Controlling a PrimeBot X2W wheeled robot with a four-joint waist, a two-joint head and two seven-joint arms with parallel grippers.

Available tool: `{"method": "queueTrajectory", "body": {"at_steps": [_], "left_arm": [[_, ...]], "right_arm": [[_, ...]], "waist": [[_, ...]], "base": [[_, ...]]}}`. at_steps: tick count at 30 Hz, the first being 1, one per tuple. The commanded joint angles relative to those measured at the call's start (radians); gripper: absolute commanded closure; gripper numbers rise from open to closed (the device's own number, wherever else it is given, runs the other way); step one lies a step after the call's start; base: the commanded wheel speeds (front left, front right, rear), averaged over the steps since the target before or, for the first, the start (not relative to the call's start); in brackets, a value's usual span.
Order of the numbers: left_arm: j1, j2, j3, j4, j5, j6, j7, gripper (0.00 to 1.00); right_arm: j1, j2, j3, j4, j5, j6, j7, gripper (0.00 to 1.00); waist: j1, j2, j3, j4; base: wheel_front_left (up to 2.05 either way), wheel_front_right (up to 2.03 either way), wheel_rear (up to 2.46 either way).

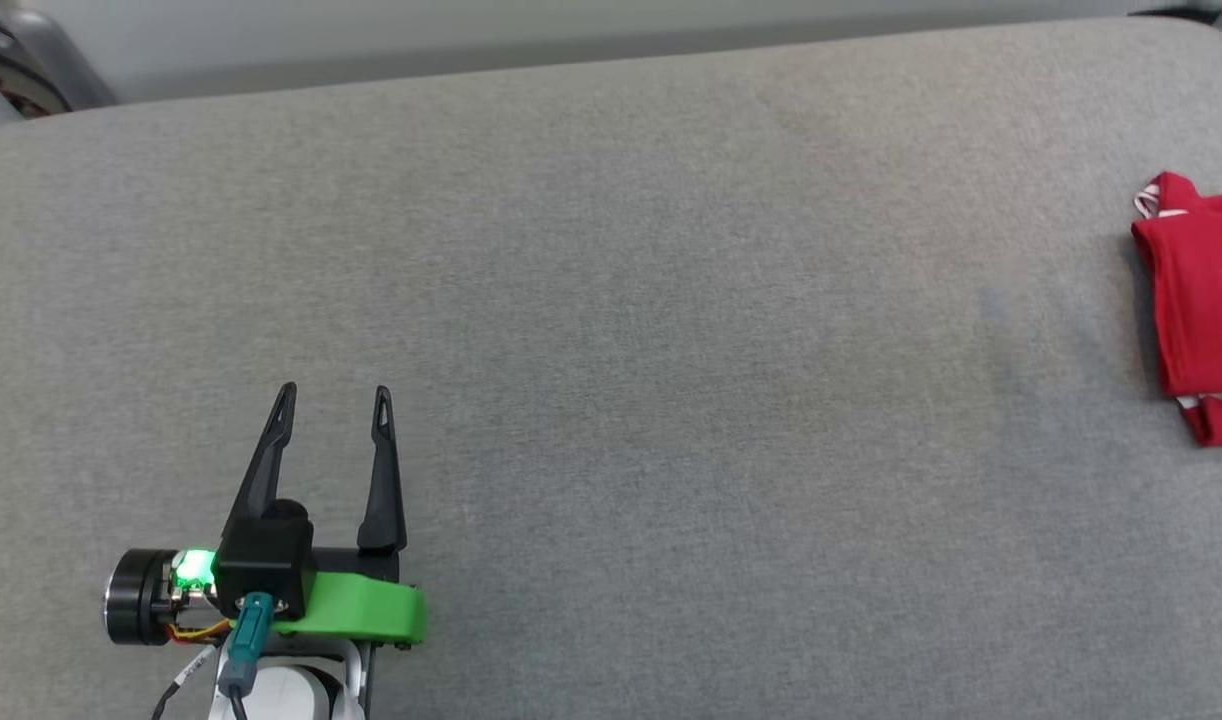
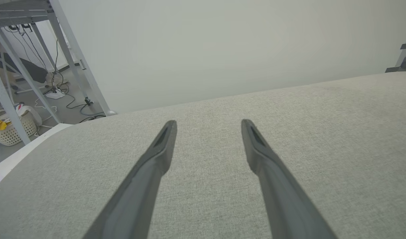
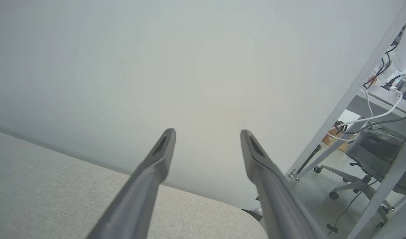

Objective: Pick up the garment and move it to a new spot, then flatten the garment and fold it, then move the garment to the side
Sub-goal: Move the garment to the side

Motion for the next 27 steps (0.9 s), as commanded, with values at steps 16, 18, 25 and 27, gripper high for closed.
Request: {"method": "queueTrajectory", "body": {"at_steps": [16, 18, 25, 27], "left_arm": [[0.053, -0.041, 0.029, 0.060, -0.023, -0.020, -0.006, 0.00], [0.060, -0.045, 0.033, 0.064, -0.024, -0.023, -0.006, 0.00], [0.093, -0.054, 0.047, 0.079, -0.033, -0.040, -0.006, 0.00], [0.103, -0.058, 0.051, 0.085, -0.039, -0.046, -0.006, 0.00]], "right_arm": [[0.553, 0.380, -0.194, -0.351, -0.087, -0.001, -0.009, 0.00], [0.598, 0.400, -0.211, -0.356, -0.093, -0.001, -0.009, 0.00], [0.729, 0.444, -0.218, -0.360, -0.107, -0.001, -0.009, 0.00], [0.759, 0.453, -0.220, -0.365, -0.107, -0.001, -0.009, 0.00]], "waist": [[0.0001, 0.0066, -0.155, 0.128], [0.0001, 0.0066, -0.167, 0.131], [0.0001, 0.0066, -0.208, 0.130], [0.0001, 0.0066, -0.221, 0.129]], "base": [[0.00, 0.00, 0.00], [0.00, 0.00, 0.00], [0.00, 0.00, 0.00], [0.00, 0.00, 0.00]]}}
